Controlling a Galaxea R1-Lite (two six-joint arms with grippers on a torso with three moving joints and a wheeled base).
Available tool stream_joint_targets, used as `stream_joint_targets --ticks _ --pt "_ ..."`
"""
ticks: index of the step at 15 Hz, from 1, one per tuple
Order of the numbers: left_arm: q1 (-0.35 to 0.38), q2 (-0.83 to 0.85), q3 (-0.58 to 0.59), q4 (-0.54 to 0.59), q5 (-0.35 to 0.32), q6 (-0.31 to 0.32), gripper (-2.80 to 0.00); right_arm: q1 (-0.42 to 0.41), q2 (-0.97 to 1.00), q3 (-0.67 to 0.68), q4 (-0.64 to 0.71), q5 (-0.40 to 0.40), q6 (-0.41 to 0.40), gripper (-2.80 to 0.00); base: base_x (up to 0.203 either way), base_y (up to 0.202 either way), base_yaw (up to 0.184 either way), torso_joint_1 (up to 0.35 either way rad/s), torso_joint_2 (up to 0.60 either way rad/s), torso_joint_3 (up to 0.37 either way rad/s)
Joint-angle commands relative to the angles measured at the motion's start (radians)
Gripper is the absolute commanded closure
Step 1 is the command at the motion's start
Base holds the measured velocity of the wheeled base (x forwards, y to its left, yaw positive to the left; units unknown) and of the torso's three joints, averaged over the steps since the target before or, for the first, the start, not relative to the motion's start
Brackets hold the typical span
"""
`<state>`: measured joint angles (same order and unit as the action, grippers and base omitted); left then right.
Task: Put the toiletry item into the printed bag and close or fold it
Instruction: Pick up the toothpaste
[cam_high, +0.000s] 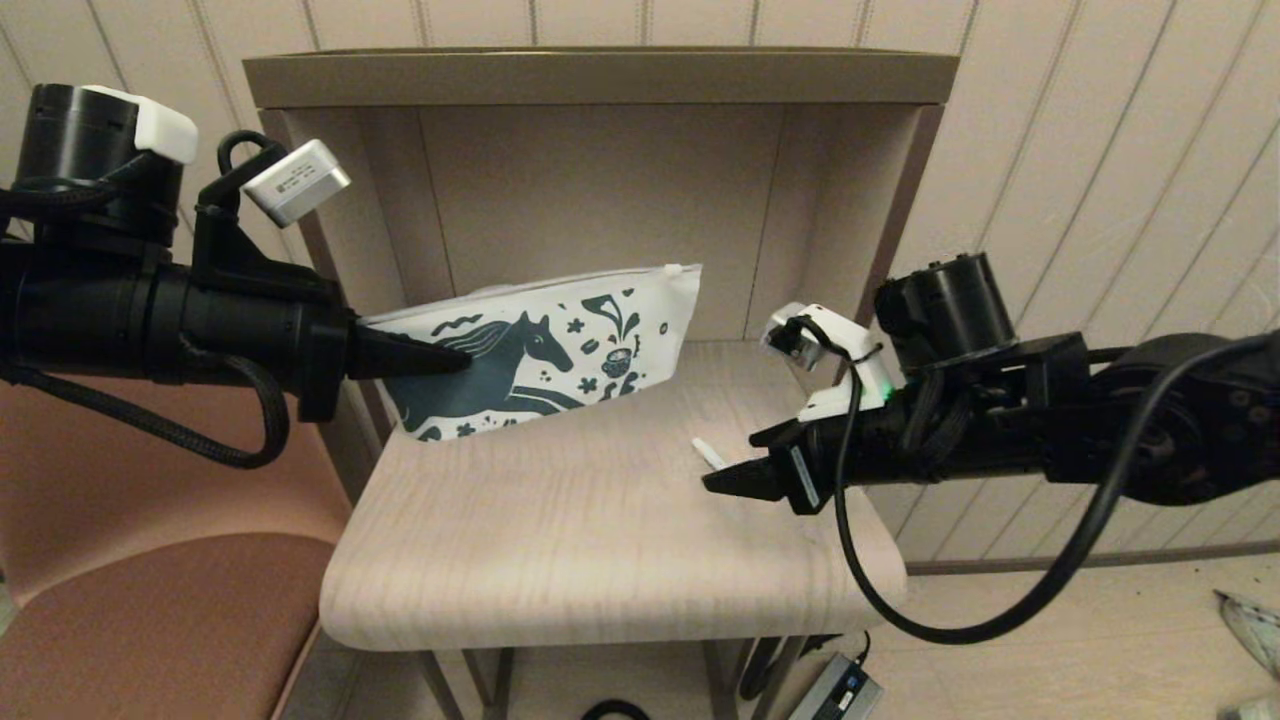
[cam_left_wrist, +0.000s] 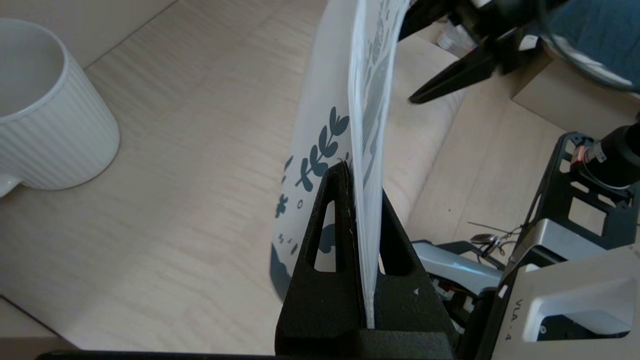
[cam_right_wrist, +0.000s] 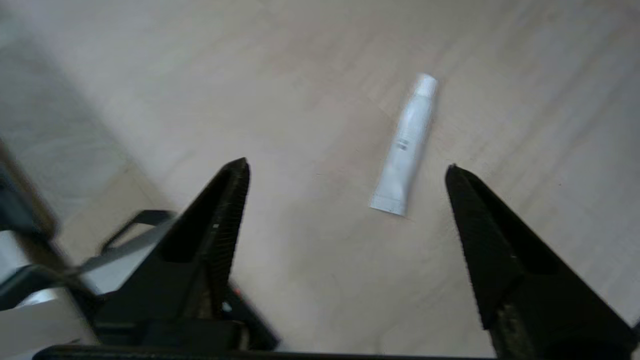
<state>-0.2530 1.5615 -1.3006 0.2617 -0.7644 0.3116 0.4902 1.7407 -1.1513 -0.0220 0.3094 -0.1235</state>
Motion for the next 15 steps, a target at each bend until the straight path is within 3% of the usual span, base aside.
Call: stream_joint_targets --ticks 1,9,15 --pt "0.0 0.002 0.0 0.001 -0.004 0.001 0.0 0.017 0.042 0.002 -0.002 -0.06 -0.014 -2.8 0.0 0.0 0.0 0.0 0.0 0.0" --pt "0.0 0.0 0.009 0.002 -0.021 0.006 0.0 0.027 0.097 -0.003 -0.033 -0.122 -0.021 -2.8 0.0 0.0 0.0 0.0 0.0 0.0" --pt "0.0 -0.001 0.009 0.002 -0.021 0.004 0.0 0.028 0.103 -0.007 -0.042 -0.121 -0.019 -2.8 0.0 0.0 0.0 0.0 0.0 0.0"
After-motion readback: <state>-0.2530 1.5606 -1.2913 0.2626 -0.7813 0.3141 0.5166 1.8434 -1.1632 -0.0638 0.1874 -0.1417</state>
